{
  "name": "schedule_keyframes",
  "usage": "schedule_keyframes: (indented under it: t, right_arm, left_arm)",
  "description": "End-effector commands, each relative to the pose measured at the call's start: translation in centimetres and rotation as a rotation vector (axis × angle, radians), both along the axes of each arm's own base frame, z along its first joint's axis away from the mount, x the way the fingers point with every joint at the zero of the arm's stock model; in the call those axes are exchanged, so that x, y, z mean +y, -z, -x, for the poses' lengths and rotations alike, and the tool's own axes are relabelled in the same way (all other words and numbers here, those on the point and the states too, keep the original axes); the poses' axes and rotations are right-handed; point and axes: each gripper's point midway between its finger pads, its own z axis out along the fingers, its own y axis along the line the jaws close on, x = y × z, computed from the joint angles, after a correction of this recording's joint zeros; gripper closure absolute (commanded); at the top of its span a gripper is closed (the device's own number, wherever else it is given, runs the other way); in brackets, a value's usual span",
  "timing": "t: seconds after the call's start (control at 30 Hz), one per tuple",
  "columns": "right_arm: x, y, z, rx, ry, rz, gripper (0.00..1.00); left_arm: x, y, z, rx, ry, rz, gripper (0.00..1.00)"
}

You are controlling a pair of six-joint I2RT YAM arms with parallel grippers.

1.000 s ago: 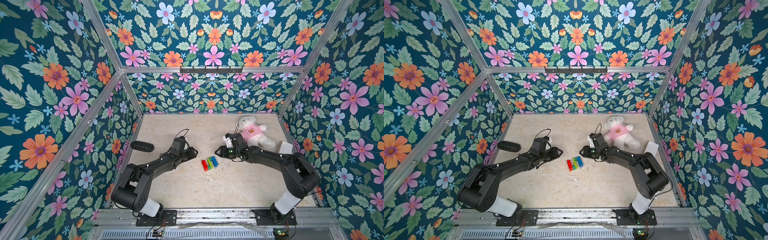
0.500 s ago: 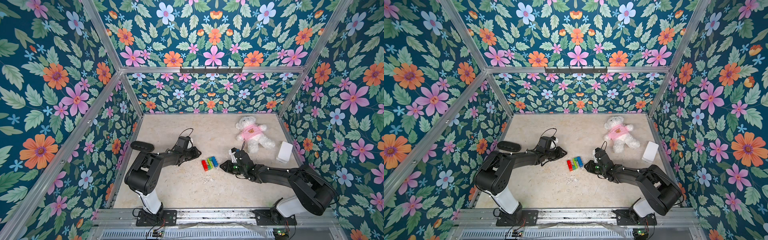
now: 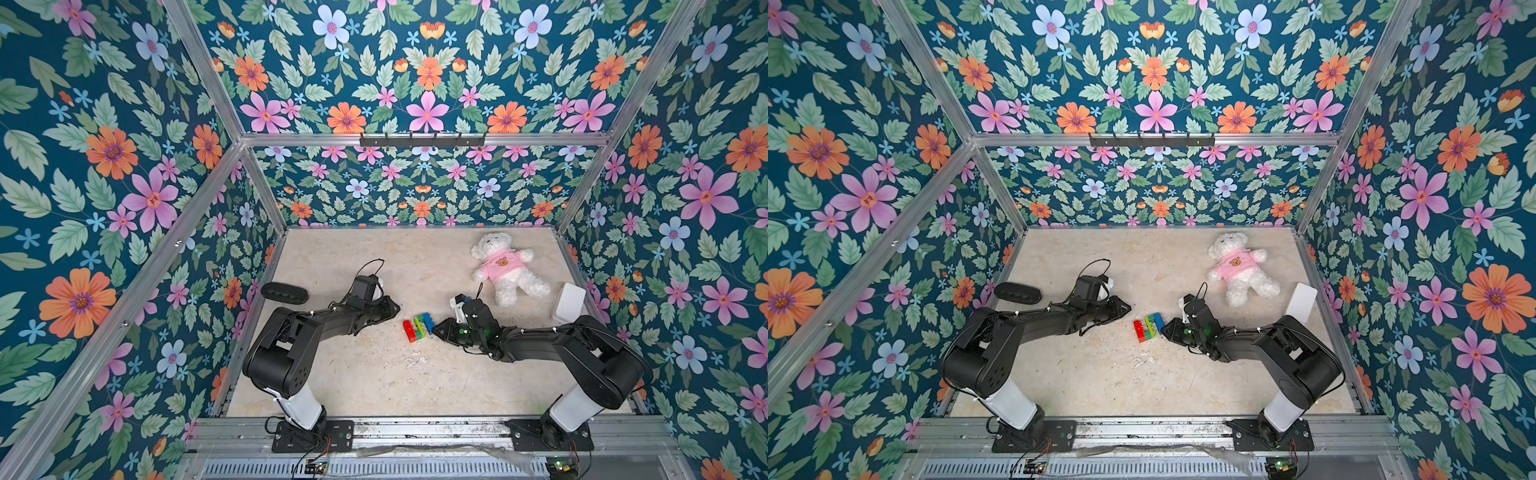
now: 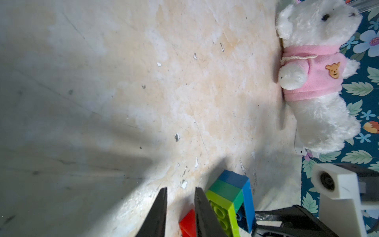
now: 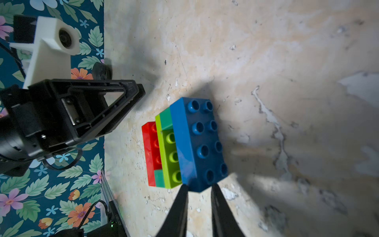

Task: Assemble the number 5 with lego
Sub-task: Move the lego brick at the center of the board, then adjust the lego brick at the center of the board.

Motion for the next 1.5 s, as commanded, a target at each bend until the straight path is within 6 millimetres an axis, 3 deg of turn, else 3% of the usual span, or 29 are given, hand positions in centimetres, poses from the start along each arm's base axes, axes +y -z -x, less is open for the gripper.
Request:
schedule_keyframes:
  t: [0.0,0.33,0.47,0.53,0.6,0.7,0.93,1.07,1.13,1.47]
  right_arm:
    - [0.7,-0.5,-0.7,-0.025,-0.008,-0.013,0.76]
    - [2.4,0.0,-3.0,-0.035,-0.016,0.009,0.76]
    - [2.3,-0.2,-3.3,-0.041,-0.010,0.008,0.75]
    - [2.1,-0.4,-3.2,-0.047,-0.008,0.016,0.69]
    - [1.7,-0.8,-3.0,-0.056,0.001,0.024,0.63]
    - [1.3,-1.0,-2.5,-0.056,0.008,0.030,0.62]
    - [0.5,0.0,-0.9,-0.031,0.010,0.028,0.64]
    - [-0.1,1.0,0.0,-0.010,0.005,0.045,0.65]
    - [-0.3,0.1,0.2,-0.030,0.012,0.026,0.66]
    - [-1.6,1.4,0.9,-0.016,0.033,0.068,0.66]
  left_arm:
    - [0.7,0.3,0.2,-0.004,-0.013,-0.032,0.73]
    - [2.4,0.5,1.1,-0.006,-0.055,-0.063,0.72]
    - [3.0,-0.2,0.1,-0.034,-0.075,-0.073,0.69]
    - [2.9,-0.8,-0.7,-0.060,-0.080,-0.067,0.64]
    - [2.5,-1.7,-1.8,-0.090,-0.075,-0.054,0.64]
    - [1.3,-2.2,-3.1,-0.104,-0.044,-0.019,0.66]
    - [-1.1,0.1,-4.4,-0.040,0.018,0.050,0.76]
    - [-1.6,1.2,-3.9,-0.009,0.042,0.071,0.87]
    - [-1.4,1.6,-3.3,-0.003,0.043,0.065,0.87]
    - [-1.6,2.3,0.4,0.009,0.085,0.062,0.85]
